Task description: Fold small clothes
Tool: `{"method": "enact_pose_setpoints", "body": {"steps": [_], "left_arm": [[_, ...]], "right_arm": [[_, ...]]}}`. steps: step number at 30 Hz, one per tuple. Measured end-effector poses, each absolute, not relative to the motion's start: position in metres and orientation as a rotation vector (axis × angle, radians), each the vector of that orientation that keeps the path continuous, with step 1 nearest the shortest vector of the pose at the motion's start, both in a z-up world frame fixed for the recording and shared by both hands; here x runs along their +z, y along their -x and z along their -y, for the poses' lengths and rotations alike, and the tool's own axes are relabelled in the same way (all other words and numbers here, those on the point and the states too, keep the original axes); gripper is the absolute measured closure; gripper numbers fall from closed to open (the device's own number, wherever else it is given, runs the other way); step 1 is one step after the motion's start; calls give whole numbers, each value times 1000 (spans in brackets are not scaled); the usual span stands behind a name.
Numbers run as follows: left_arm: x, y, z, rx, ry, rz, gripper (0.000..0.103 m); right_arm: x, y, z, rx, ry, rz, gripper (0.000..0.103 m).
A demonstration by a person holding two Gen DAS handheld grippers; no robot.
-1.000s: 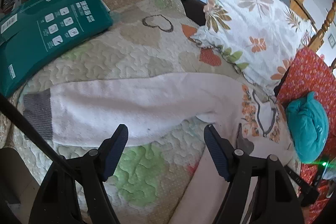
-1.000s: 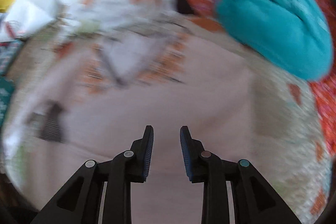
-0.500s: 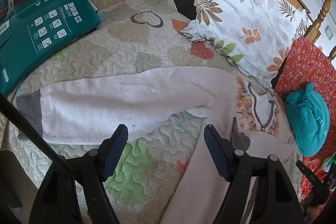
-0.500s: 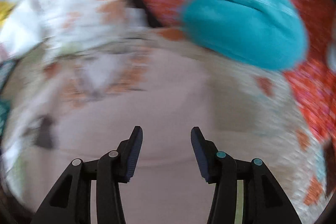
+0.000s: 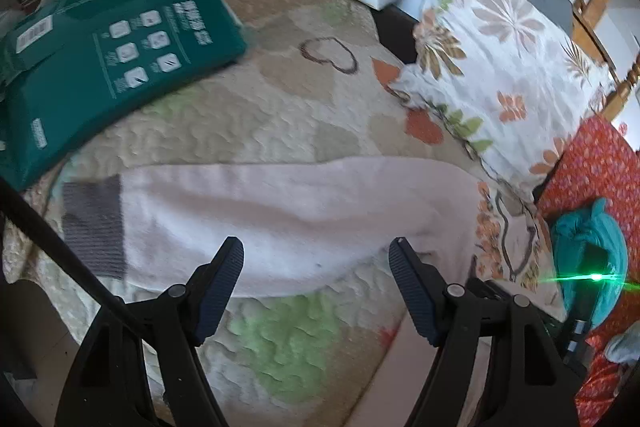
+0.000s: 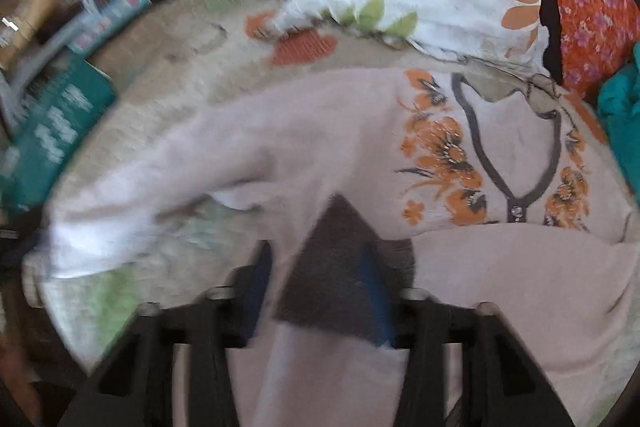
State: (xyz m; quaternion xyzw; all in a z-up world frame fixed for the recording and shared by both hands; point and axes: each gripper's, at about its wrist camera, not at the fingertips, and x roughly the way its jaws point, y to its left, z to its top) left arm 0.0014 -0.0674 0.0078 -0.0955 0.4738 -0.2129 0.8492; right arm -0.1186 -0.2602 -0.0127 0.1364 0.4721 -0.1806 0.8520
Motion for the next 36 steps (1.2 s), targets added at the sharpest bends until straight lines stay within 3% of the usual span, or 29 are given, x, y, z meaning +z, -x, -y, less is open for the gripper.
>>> {"method": "enact_pose_setpoints", "body": {"steps": [10, 14, 21, 23, 25, 28, 31, 36], "left_arm": [[11, -12, 42, -399, 263, -990, 29], [19, -14, 33, -373, 257, -955, 29], [47, -18, -59, -154, 293, -799, 29], [52, -13, -87, -105, 324, -762, 28], [62, -6, -124, -39, 381, -696, 26], [74, 3, -158, 54, 418, -606, 25], [81, 10, -182, 100, 462, -546, 24], [81, 14, -205, 125, 541, -516, 24]], "right_arm": [[11, 112, 269, -401, -387, -891, 100], [-2, 95, 270, -403, -378, -930, 100], [4, 89, 222, -279, -347, -900, 97], [11, 80, 178, -152, -286, -899, 89], [12, 71, 132, -41, -219, -900, 65], [7, 55, 51, 139, -104, -891, 51], [-6, 45, -13, 240, 28, -885, 42], [-38, 32, -92, 273, 280, -877, 41]]}}
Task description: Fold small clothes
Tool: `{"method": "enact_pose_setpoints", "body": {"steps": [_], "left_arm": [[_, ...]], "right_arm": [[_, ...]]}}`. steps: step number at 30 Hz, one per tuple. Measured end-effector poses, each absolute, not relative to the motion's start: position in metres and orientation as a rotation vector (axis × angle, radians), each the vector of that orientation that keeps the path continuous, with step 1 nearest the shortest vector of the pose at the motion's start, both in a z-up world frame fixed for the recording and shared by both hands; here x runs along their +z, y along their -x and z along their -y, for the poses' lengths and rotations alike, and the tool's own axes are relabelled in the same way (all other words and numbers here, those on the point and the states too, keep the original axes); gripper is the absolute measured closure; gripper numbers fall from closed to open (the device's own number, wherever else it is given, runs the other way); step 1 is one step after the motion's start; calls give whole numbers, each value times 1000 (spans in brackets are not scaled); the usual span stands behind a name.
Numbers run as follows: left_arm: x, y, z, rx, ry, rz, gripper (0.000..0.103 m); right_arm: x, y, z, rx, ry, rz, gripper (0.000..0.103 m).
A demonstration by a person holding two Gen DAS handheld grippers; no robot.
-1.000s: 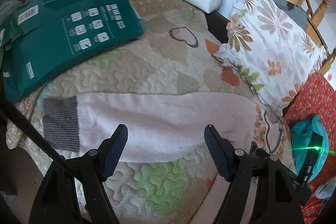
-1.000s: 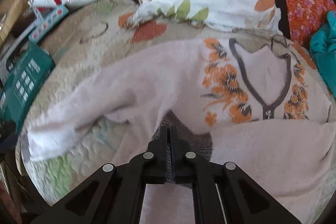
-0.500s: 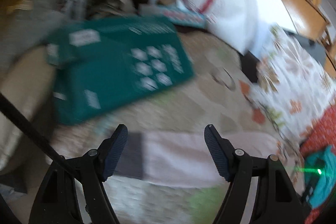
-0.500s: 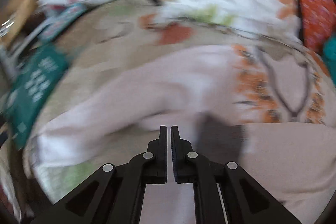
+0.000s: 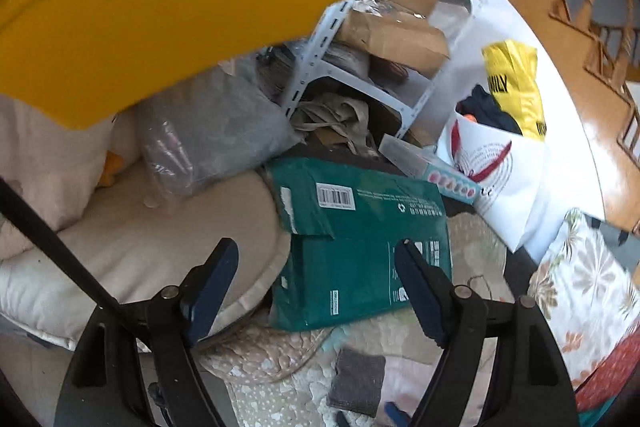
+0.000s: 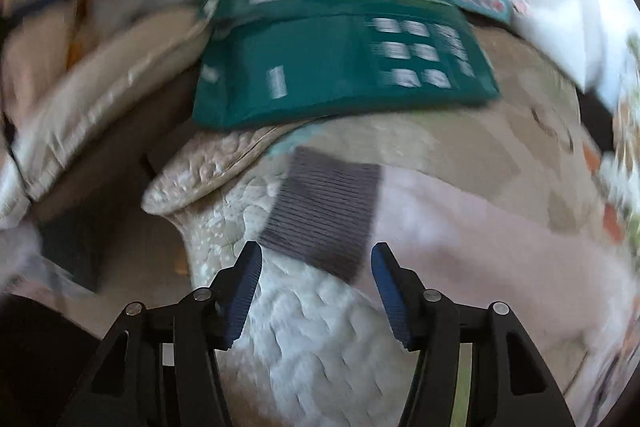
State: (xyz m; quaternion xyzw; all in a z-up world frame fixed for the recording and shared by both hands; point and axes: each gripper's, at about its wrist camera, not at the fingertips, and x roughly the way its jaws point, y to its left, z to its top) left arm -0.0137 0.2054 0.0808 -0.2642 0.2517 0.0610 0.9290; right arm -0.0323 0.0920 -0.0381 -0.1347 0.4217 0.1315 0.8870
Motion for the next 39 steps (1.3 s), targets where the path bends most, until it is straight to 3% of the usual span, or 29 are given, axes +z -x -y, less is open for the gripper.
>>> {"method": "enact_pose_setpoints", "body": {"steps": [4, 5, 6, 7, 13, 22, 29, 34, 39], "left_arm": [[77, 10, -203, 99, 561, -544, 23], [77, 10, -202, 91, 560, -548, 23], [77, 9, -197, 78, 553, -553, 23], [77, 9, -194, 72, 548, -553, 23], [77, 10, -157, 13, 492, -575, 21], [65, 26, -37, -216, 317, -687, 21], [36, 49, 82, -411, 136, -804, 21], [10, 62, 143, -485, 35, -889, 21], [-10, 62, 178, -513, -7, -945, 21]], "right_arm": [[-62, 18, -112, 208, 351, -893, 45], [-60, 17, -111, 196, 326, -881, 53], [-57, 15, -107, 180, 290, -889, 81], [-52, 13, -102, 162, 256, -898, 94], [8, 32, 3, 31, -59, -837, 94], [87, 182, 237, -409, -348, -696, 94], [31, 317, 383, -733, -568, -738, 94], [-19, 380, 421, -788, -748, -694, 84], [0, 413, 444, -804, -851, -566, 80]]}}
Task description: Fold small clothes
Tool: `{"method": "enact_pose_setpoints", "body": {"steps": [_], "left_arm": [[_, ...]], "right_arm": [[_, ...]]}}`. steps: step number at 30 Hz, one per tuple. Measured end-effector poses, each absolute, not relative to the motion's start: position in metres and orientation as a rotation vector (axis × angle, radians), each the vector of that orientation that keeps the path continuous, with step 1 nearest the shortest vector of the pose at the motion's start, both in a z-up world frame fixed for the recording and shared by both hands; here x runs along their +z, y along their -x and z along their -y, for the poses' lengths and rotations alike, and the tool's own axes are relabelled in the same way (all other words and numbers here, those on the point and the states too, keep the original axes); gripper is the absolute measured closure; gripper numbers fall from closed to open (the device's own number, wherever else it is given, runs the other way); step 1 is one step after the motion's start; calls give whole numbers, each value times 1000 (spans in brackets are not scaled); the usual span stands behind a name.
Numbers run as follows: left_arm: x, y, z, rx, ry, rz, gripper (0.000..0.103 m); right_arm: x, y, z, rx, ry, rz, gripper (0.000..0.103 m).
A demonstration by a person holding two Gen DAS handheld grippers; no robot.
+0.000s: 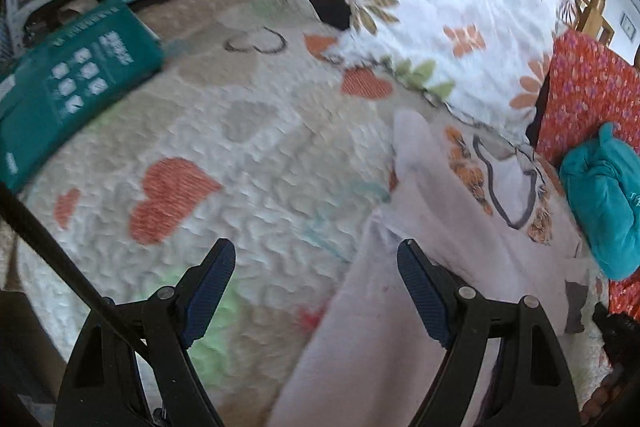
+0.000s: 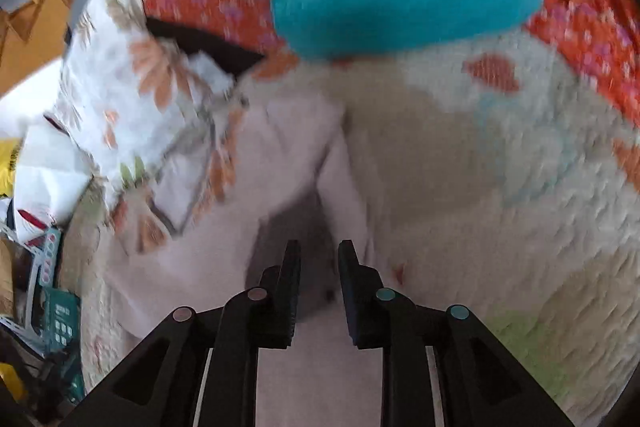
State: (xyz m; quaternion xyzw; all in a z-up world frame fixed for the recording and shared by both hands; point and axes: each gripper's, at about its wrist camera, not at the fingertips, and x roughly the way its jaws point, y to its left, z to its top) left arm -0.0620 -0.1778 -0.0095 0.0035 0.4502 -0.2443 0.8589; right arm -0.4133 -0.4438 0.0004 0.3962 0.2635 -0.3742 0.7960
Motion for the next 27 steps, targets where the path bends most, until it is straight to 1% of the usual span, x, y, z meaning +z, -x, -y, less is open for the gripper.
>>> {"method": "enact_pose_setpoints", "body": {"steps": [4, 8, 12, 13, 14, 20, 24, 25, 26, 27], "left_arm": [[-19, 45, 202, -526, 18, -972, 21], [-23, 27, 209, -452, -6, -986, 21], [-20, 18, 204, -470, 39, -1024, 21], [-18, 18, 202, -470, 33, -1018, 21], [-17, 18, 200, -468, 31, -1014, 21], [-20, 8, 189, -466, 36, -1042, 21], [-19, 1, 178, -468, 78, -1061, 21], [-18, 1, 177, -475, 84, -1064, 21], [-18, 1, 176, -480, 85, -1063, 21], [-18, 1, 177, -481, 79, -1064, 21]], "right_arm": [[26, 410, 435, -806, -715, -544, 80], [29, 371, 409, -666, -637, -595, 78], [30, 285, 380, -487, -518, -713, 77], [30, 264, 376, -452, -490, -739, 72], [30, 235, 372, -399, -477, -769, 69], [10, 111, 387, -299, -562, -832, 69], [-24, 45, 395, -315, -557, -950, 69], [-32, 36, 395, -304, -559, -974, 75], [-37, 25, 394, -284, -548, -998, 87], [-37, 19, 391, -287, -512, -1006, 97]]}}
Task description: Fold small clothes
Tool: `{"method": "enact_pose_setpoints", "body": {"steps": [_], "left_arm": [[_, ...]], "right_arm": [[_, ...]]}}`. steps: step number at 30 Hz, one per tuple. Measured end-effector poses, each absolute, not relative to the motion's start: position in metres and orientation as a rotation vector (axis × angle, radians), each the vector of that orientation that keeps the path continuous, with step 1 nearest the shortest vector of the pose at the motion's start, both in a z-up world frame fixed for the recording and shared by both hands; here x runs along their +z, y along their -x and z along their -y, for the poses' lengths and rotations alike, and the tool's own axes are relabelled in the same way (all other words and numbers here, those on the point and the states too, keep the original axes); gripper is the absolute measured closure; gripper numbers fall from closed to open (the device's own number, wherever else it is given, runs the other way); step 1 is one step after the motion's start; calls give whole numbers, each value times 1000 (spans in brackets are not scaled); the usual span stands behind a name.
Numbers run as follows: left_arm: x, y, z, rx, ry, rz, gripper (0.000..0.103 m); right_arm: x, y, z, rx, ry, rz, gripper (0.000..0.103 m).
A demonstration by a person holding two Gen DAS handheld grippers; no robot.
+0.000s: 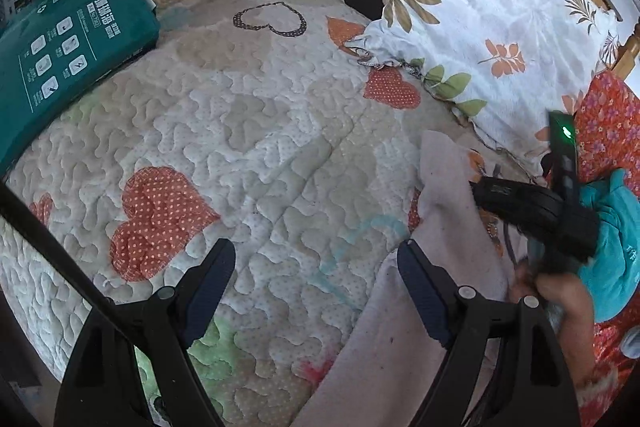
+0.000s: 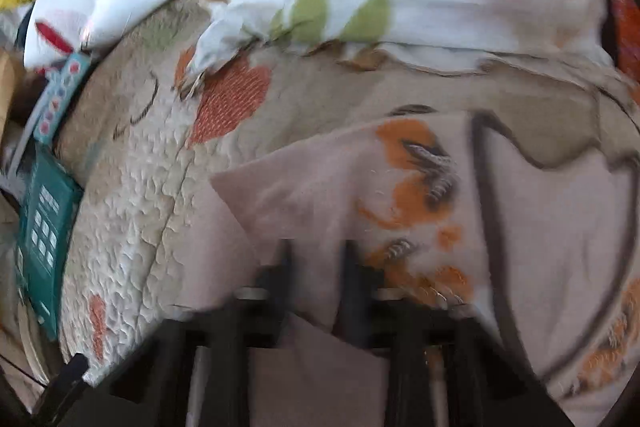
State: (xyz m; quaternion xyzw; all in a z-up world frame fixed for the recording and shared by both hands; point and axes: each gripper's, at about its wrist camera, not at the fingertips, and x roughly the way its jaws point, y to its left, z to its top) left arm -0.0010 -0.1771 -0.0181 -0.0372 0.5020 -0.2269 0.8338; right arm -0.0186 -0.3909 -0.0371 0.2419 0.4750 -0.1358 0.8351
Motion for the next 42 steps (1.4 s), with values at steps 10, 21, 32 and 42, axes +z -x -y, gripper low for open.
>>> {"method": "enact_pose_setpoints", "body": {"steps": [10, 21, 32, 42], "left_arm": [[-22, -5, 170, -457, 66, -1086, 21], [-19, -6, 158, -444, 92, -1085, 21], [-19, -5, 167, -467, 37, -1074, 21], [-30, 25, 165, -622, -65, -1121, 21]], "right_arm": [[-18, -18, 400, -343, -420, -966, 95], [-15, -5, 337, -213, -326, -1091, 98], [9, -10, 361, -357, -422, -972, 92], [50, 308, 392, -694, -518, -910, 60]]}}
